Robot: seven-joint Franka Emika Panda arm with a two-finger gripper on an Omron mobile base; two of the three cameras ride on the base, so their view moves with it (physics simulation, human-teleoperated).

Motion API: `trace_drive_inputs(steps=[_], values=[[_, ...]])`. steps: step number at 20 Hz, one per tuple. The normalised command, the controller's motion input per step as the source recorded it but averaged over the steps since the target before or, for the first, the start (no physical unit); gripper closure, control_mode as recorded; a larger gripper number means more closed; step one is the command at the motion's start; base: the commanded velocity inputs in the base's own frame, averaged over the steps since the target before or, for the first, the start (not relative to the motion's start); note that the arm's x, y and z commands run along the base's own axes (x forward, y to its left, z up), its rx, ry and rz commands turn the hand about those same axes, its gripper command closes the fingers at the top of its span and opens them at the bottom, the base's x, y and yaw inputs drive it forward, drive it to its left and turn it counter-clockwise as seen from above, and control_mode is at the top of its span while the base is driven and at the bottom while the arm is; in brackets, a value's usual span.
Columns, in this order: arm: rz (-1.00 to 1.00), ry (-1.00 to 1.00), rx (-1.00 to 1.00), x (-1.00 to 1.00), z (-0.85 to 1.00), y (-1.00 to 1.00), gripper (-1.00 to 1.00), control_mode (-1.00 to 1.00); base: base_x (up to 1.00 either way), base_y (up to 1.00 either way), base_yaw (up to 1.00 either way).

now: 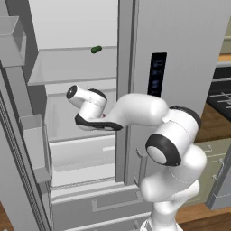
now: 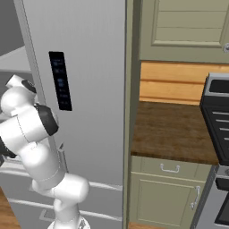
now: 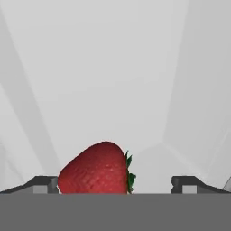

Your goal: Take the strawberry from the fridge and place it on top of the pancake, located on the dining counter.

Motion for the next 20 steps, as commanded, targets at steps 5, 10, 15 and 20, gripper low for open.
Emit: trace_drive_inputs(steps=[5,10,15,20], values=[[0.00,0.01,0.01,0.00,-0.72,0.05,-1.00,-1.00,0.00,0.00,0.00],[0.00,0.03,0.00,-0.34,-0.77,0.23,1.00,-1.00,0.00,0.00,0.00],[0.00,0.02,0.00,-0.31,-0.51,0.02,1.00,-1.00,0.00,0.00,0.00],[0.00,0.01,0.01,-0.28,-0.13,0.06,1.00,-1.00,0.00,0.00,0.00]])
